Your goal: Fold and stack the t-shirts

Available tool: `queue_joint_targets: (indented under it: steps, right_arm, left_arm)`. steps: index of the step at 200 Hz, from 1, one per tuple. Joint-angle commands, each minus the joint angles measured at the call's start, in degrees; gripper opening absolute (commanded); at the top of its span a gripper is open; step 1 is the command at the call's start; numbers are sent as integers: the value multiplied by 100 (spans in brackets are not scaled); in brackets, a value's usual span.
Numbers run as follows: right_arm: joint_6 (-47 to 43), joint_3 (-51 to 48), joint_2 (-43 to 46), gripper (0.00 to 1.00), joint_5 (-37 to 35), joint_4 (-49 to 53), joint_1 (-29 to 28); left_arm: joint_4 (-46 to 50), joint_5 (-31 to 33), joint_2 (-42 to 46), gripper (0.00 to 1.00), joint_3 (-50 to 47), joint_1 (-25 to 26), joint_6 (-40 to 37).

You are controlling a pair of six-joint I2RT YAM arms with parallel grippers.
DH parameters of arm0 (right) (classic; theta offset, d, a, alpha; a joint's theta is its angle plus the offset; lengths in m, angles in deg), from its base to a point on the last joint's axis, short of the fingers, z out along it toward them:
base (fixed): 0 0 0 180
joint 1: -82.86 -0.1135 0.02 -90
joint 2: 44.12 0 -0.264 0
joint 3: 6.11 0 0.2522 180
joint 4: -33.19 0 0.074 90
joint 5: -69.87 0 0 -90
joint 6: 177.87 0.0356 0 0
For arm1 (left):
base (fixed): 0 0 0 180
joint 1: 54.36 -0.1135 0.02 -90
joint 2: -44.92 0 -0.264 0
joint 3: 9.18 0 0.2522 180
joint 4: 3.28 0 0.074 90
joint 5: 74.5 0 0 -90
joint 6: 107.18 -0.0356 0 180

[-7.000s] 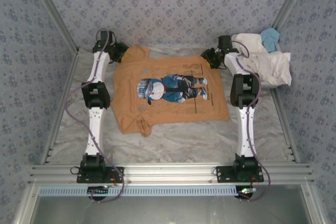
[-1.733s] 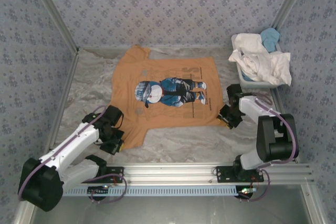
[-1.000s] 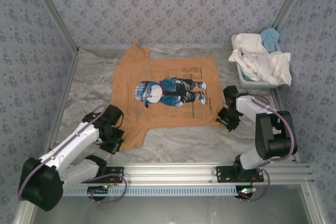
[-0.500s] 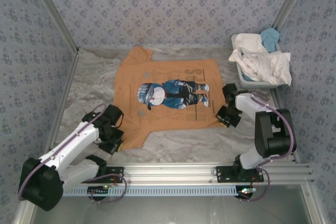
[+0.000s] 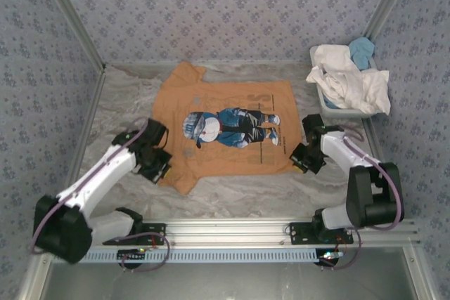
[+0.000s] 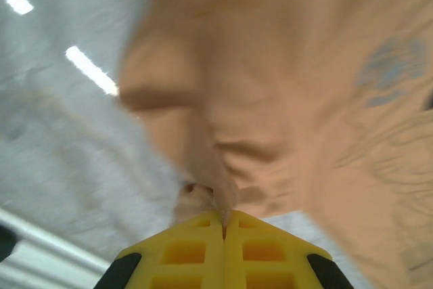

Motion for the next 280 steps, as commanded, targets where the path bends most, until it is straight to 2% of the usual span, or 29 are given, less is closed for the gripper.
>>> queue_joint_targets:
  steps: [1, 45, 94, 181, 214, 280]
  right_arm:
    - [-114, 535, -192, 0, 200, 42, 93]
    - [-276, 1370, -809, 0, 245, 155, 230]
    - [-276, 2098, -1452, 0, 212, 136, 362]
    - [-215, 2509, -1960, 0, 254, 48, 428]
    - [-166, 2498, -2024, 0, 234, -4, 446]
    - [-116, 2679, -2252, 0, 149, -21, 507]
  left_arm:
    - [-465, 88, -697, 0, 691, -295, -963]
    - [-495, 55, -1844, 0, 2015, -767, -1734]
    - [-270, 175, -2846, 0, 3320, -932, -2266]
    - [-311, 159, -3760, 0, 4565, -1004, -3078]
    - [-11, 201, -4214, 0, 5156, -1004, -3447]
    - [194, 495, -4666, 0, 5667, -1039, -3775]
